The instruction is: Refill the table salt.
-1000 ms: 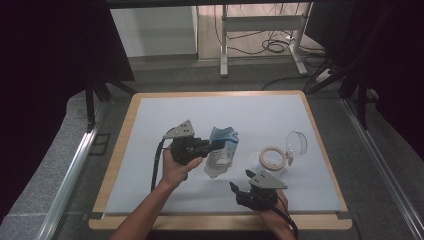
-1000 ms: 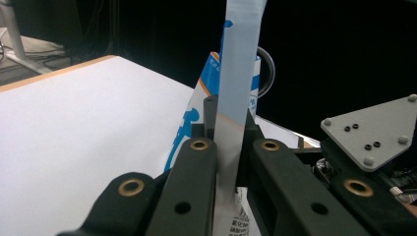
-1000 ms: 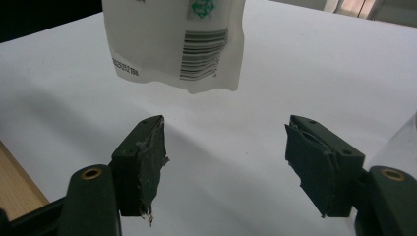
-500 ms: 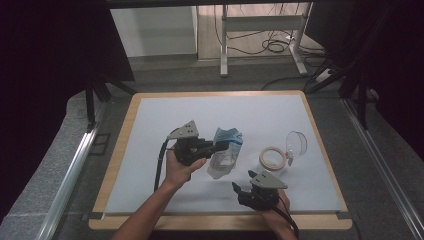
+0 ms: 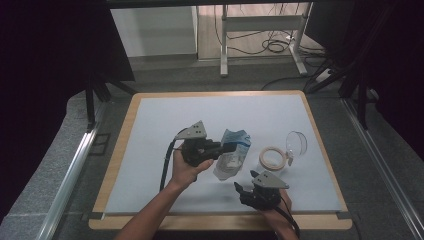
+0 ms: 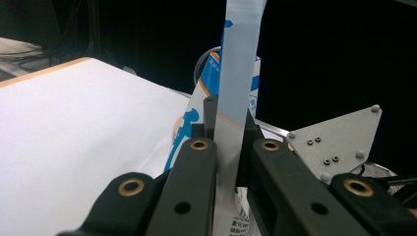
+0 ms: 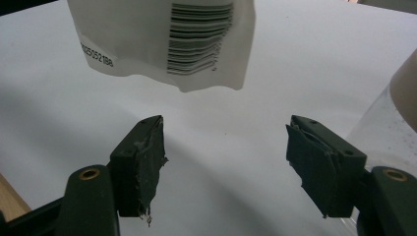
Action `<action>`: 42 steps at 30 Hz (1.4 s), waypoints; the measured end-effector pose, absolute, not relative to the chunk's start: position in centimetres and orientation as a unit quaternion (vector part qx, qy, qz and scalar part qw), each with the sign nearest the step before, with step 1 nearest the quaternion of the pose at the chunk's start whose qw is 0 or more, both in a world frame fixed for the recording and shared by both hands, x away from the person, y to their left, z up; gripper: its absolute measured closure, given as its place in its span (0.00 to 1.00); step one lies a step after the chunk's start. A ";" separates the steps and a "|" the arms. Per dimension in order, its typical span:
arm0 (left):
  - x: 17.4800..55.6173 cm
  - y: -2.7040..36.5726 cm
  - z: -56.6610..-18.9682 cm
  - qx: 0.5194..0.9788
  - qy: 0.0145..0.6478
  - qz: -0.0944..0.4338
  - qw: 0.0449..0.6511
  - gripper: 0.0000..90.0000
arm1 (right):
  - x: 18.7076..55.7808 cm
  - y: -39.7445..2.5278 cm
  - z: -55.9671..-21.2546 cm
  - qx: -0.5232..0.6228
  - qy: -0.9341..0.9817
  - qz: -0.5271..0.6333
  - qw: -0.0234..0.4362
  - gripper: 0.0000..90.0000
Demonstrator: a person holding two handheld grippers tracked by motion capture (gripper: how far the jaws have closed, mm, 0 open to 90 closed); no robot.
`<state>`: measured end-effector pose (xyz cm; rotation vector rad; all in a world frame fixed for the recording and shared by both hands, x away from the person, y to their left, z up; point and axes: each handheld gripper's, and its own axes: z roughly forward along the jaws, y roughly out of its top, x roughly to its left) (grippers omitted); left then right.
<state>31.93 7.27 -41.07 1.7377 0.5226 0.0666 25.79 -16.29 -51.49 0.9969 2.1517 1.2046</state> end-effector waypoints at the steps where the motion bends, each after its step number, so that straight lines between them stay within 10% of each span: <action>1: 31.9 7.2 -41.1 0.754 0.226 0.027 0.615 1.00 | 25.8 -16.3 -51.5 0.363 0.785 0.440 0.239 0.35; 42: 34.3 2.9 -41.4 0.779 0.236 0.003 0.581 1.00 | 27.0 -14.2 -52.3 0.326 0.789 0.434 0.287 0.41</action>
